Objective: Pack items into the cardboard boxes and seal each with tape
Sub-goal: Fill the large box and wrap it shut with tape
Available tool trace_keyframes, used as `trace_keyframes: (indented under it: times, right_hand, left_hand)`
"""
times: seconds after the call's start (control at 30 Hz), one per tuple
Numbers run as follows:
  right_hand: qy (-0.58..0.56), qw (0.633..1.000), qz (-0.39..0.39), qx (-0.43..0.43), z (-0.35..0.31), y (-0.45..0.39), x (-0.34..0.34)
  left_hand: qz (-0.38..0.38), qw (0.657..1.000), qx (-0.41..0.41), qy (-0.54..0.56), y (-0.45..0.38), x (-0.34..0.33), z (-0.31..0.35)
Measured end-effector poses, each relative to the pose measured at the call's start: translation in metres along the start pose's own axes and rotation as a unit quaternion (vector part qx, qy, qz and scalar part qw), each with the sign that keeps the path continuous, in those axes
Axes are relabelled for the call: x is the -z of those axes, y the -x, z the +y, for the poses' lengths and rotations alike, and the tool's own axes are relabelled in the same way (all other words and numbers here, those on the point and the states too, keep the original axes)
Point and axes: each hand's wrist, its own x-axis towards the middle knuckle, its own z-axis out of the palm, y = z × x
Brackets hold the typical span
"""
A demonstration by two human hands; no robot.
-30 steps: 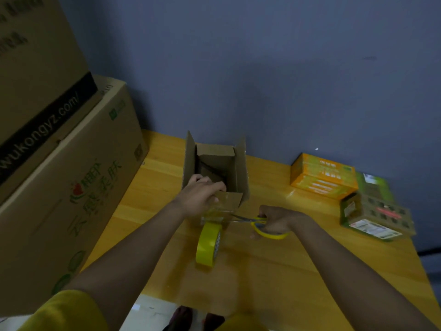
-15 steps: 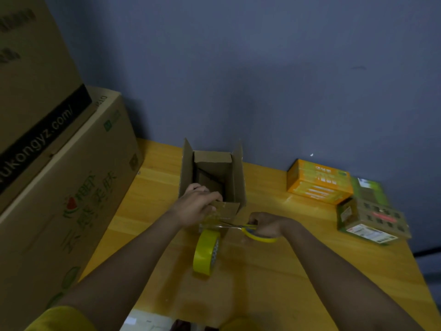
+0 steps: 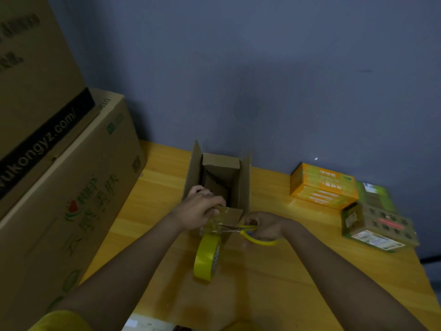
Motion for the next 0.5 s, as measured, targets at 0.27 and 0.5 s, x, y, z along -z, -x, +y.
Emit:
trace_keyframes:
  times: [0.27,0.5]
  right_hand:
    - [-0.038,0.999,0.007,0.005,0.0004,-0.0009,-0.0034]
    - [0.063,0.995,0.077,0.023,-0.0031,-0.0048,-0.0071]
  left_hand:
    - [-0.012,0.999,0.021,0.030,-0.0032,0.0030,0.0046]
    - [-0.018,0.998,0.051,0.041,-0.0035,0.0057,0.0014]
